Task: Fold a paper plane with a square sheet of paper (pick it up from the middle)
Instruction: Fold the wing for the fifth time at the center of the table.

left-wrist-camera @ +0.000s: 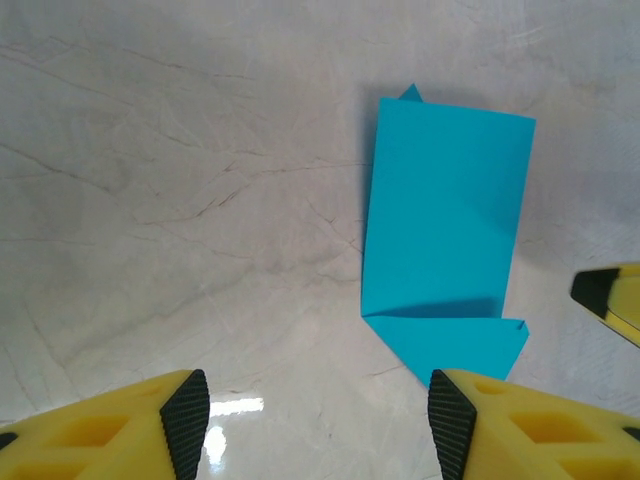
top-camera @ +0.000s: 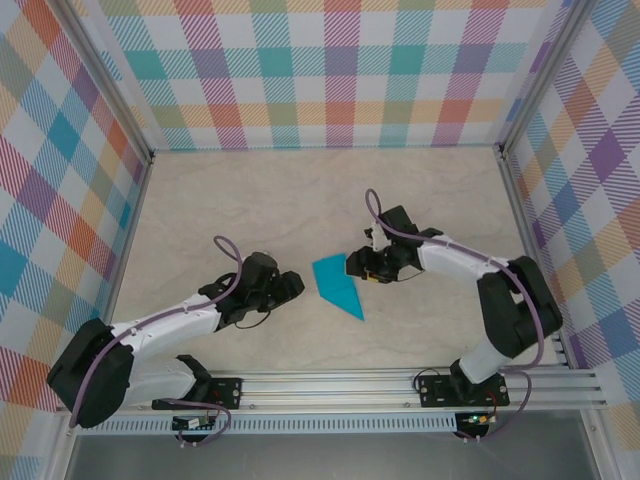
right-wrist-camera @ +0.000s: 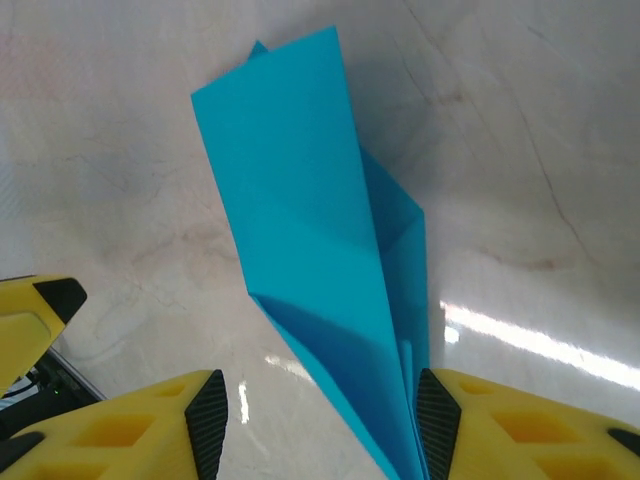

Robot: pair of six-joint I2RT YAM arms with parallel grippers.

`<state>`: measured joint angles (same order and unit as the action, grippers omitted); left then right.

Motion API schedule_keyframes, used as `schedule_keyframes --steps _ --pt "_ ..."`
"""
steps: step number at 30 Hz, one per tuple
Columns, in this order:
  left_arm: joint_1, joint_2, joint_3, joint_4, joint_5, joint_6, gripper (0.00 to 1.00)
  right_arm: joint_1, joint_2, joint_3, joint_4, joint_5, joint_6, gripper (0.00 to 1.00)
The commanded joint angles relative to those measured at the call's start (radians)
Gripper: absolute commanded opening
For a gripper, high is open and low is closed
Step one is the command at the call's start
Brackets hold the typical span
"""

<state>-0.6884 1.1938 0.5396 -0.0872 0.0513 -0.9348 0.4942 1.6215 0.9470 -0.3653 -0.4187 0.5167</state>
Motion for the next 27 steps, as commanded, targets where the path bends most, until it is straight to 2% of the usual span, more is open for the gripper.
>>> schedule_keyframes --steps 1,6,10,16,22,25,27 --pt "0.003 -0.001 0.026 0.015 -0.017 0.000 0.61 -0.006 0.082 0.061 0.041 -0.040 -0.058 0.55" --pt "0.004 -0.029 -0.004 0.038 -0.033 -0.005 0.63 -0.010 0.189 0.102 0.080 -0.082 -0.049 0.50" --pt "0.004 -0.018 0.005 0.031 -0.016 0.014 0.63 -0.011 0.241 0.119 0.093 -0.072 -0.033 0.39" --pt "0.004 -0.020 -0.040 0.086 -0.003 0.001 0.63 -0.021 0.211 0.015 0.204 -0.060 0.063 0.15" --pt "0.003 -0.010 -0.074 0.167 0.017 -0.030 0.63 -0.020 0.087 -0.178 0.369 -0.016 0.251 0.13" --pt "0.003 -0.001 -0.071 0.186 0.012 -0.033 0.64 -0.020 0.040 -0.230 0.398 -0.001 0.312 0.19" --pt "0.003 0.012 -0.061 0.188 0.021 -0.034 0.64 -0.021 0.001 -0.236 0.364 0.021 0.300 0.36"
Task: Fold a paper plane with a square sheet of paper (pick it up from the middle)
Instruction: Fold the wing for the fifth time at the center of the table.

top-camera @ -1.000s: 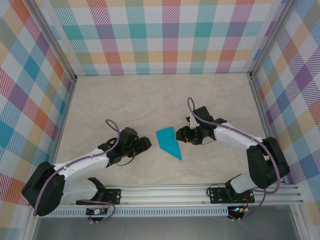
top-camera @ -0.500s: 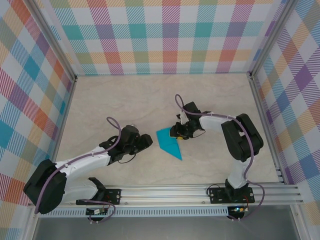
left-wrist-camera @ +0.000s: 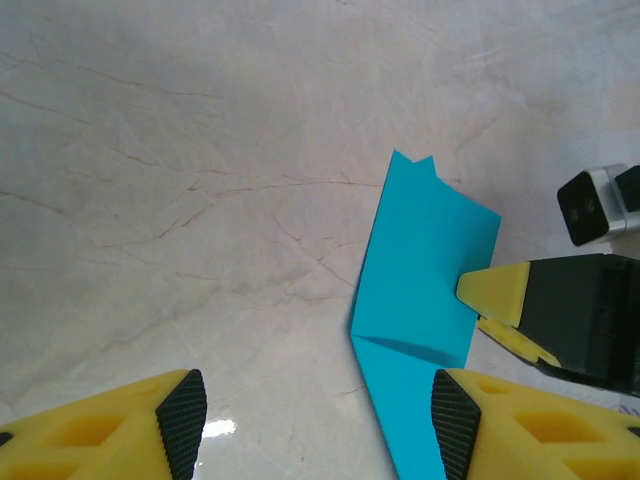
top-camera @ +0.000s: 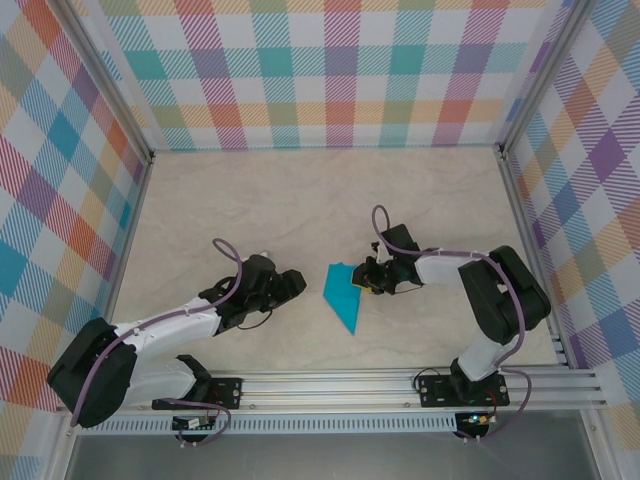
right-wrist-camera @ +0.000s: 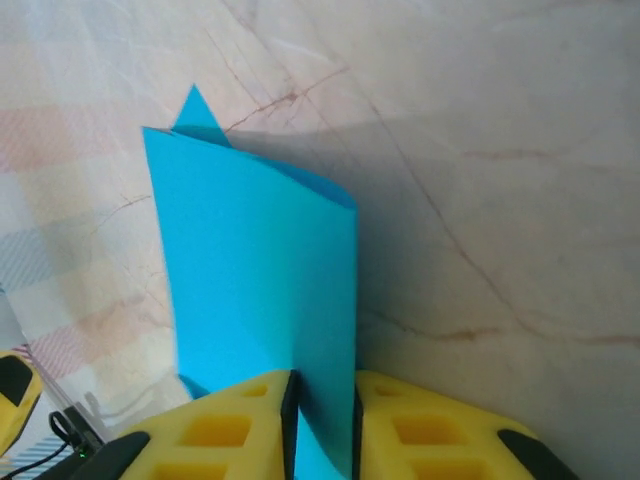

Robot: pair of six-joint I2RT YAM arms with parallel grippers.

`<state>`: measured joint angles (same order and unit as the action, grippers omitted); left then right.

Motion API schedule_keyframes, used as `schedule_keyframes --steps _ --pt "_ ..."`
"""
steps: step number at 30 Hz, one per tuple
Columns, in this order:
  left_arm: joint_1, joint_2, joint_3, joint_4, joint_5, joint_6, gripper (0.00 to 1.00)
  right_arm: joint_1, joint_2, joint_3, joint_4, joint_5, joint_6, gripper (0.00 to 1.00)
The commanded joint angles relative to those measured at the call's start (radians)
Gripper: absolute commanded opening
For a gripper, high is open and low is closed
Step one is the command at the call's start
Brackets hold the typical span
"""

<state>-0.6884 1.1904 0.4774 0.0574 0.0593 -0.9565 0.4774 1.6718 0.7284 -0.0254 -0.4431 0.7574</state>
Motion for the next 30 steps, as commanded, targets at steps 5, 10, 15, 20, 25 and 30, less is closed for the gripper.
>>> schedule_keyframes --steps 5,10,15,20,25,30 --pt "0.000 0.038 0.003 0.059 0.026 -0.013 0.64 -0.003 -0.187 0.018 -0.178 0.151 -0.051 0.44" --pt "0.000 0.059 0.012 0.071 0.026 -0.011 0.64 0.007 -0.307 -0.008 -0.227 0.047 -0.121 0.34" --pt "-0.001 0.127 0.026 0.116 0.039 -0.018 0.63 0.110 -0.323 -0.008 -0.230 0.015 -0.134 0.11" --pt "-0.002 0.186 0.056 0.132 0.046 -0.020 0.62 0.146 -0.264 0.014 -0.215 0.003 -0.119 0.03" --pt "-0.006 0.244 0.100 0.137 0.088 -0.012 0.60 0.145 -0.197 0.019 -0.206 -0.007 -0.125 0.02" --pt "-0.013 0.283 0.122 0.138 0.103 -0.011 0.59 0.144 -0.135 0.019 -0.192 0.002 -0.136 0.01"
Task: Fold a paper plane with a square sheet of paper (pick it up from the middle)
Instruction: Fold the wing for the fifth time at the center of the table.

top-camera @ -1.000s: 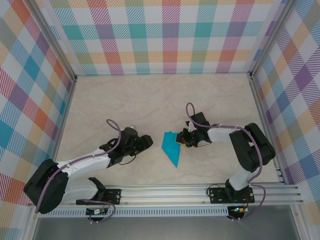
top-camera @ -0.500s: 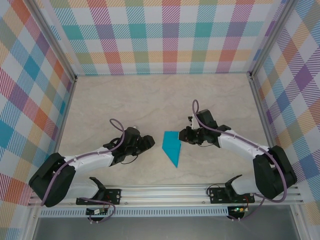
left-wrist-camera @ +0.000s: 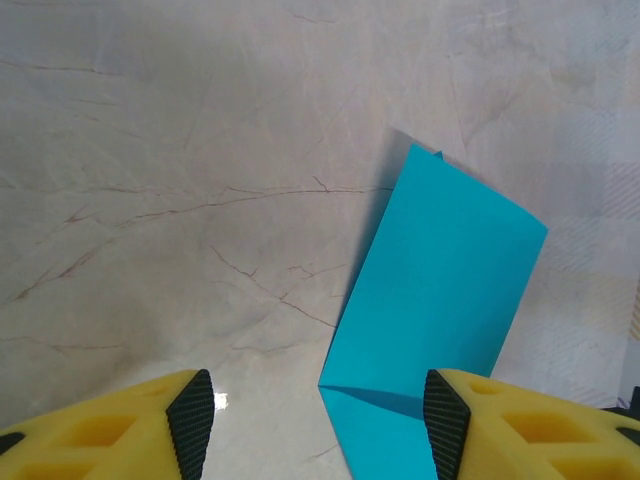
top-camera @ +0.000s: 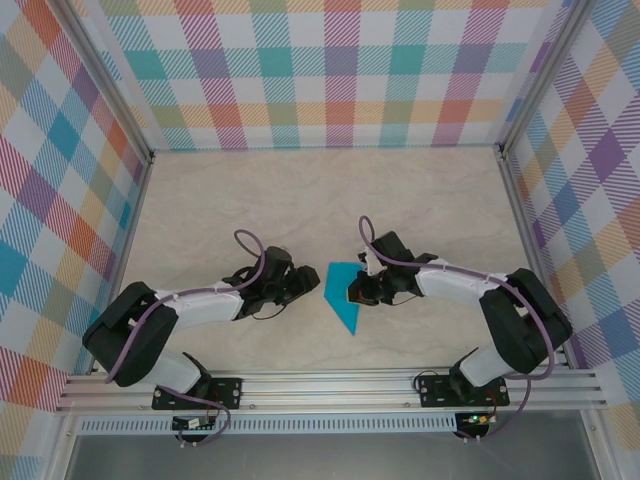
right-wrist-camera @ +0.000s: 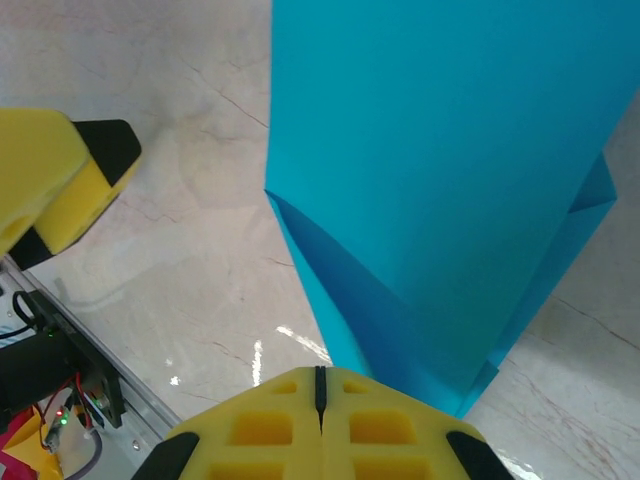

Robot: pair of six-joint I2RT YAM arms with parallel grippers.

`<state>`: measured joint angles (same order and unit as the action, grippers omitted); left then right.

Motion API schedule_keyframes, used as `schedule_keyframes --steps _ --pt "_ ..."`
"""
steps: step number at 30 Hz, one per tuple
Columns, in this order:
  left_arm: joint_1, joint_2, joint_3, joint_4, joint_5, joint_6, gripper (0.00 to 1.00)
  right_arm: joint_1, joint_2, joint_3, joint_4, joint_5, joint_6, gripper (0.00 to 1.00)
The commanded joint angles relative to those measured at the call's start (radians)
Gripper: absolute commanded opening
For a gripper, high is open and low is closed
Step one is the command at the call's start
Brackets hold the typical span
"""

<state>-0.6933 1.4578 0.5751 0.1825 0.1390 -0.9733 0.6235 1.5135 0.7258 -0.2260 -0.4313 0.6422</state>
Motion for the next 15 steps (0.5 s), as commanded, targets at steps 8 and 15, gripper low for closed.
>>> schedule_keyframes --steps 8,15 --pt "-0.031 0.057 0.040 0.011 0.032 0.007 0.59 -0.038 0.042 -0.051 0.067 0.010 -0.029 0.01" --pt "-0.070 0.118 0.082 0.011 0.036 0.008 0.59 -0.068 0.067 -0.118 0.148 -0.014 -0.022 0.01"
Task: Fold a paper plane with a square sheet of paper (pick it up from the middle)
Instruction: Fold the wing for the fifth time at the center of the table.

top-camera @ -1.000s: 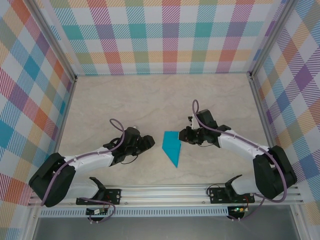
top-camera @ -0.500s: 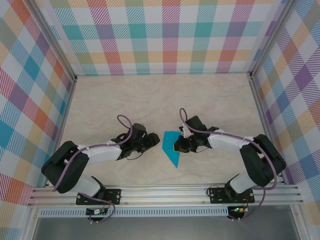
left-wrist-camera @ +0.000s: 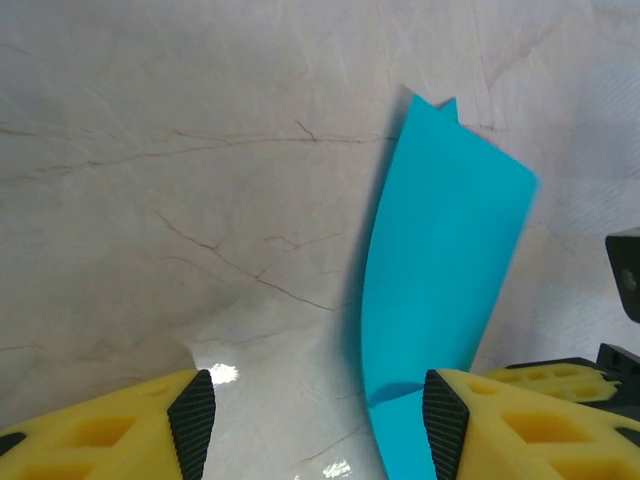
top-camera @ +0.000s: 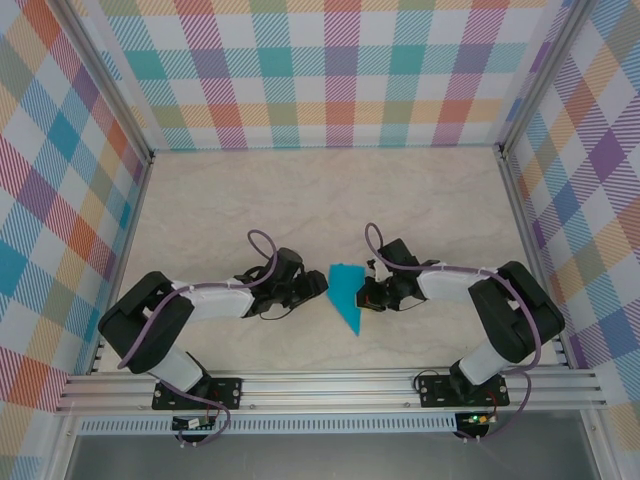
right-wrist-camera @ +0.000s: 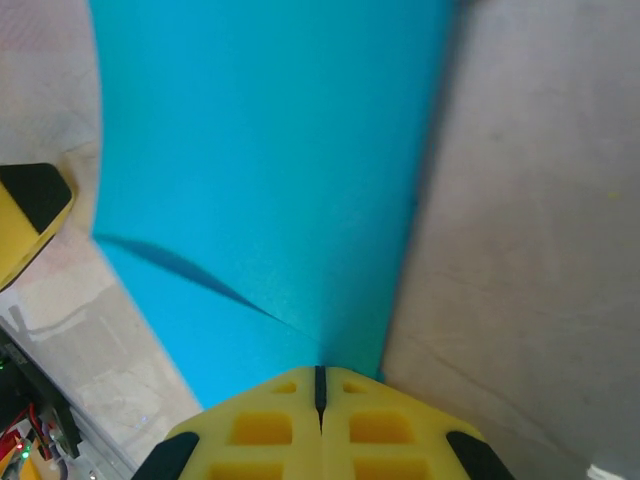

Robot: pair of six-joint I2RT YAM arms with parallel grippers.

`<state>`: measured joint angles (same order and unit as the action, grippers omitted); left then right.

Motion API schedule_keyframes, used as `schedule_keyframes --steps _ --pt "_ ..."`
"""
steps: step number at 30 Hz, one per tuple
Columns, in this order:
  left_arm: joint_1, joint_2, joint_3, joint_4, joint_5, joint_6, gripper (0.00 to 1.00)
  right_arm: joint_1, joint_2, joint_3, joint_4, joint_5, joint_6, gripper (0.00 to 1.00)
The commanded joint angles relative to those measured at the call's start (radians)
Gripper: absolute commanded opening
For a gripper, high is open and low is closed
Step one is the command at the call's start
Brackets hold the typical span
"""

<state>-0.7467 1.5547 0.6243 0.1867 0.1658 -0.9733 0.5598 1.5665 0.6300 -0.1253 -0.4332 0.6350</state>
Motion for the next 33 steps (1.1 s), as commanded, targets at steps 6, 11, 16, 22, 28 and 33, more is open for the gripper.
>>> schedule_keyframes --steps 6,11,16,22,28,33 --pt "-0.045 0.057 0.066 0.008 -0.001 -0.001 0.59 -0.016 0.028 -0.054 0.075 -0.012 -0.010 0.01" --pt "-0.068 0.111 0.102 0.020 0.009 -0.005 0.55 -0.026 0.024 -0.067 0.089 -0.014 -0.011 0.01" --pt "-0.086 0.134 0.127 0.041 0.021 -0.008 0.51 -0.037 0.027 -0.067 0.086 -0.011 -0.016 0.01" --pt "-0.102 0.104 0.140 0.012 0.008 -0.008 0.50 -0.044 0.016 -0.072 0.080 -0.009 -0.015 0.01" --pt "-0.112 0.058 0.148 -0.081 -0.074 -0.004 0.51 -0.049 0.000 -0.079 0.078 -0.005 -0.019 0.01" --pt "-0.112 0.073 0.140 -0.085 -0.090 -0.020 0.52 -0.054 0.013 -0.075 0.080 -0.012 -0.026 0.01"
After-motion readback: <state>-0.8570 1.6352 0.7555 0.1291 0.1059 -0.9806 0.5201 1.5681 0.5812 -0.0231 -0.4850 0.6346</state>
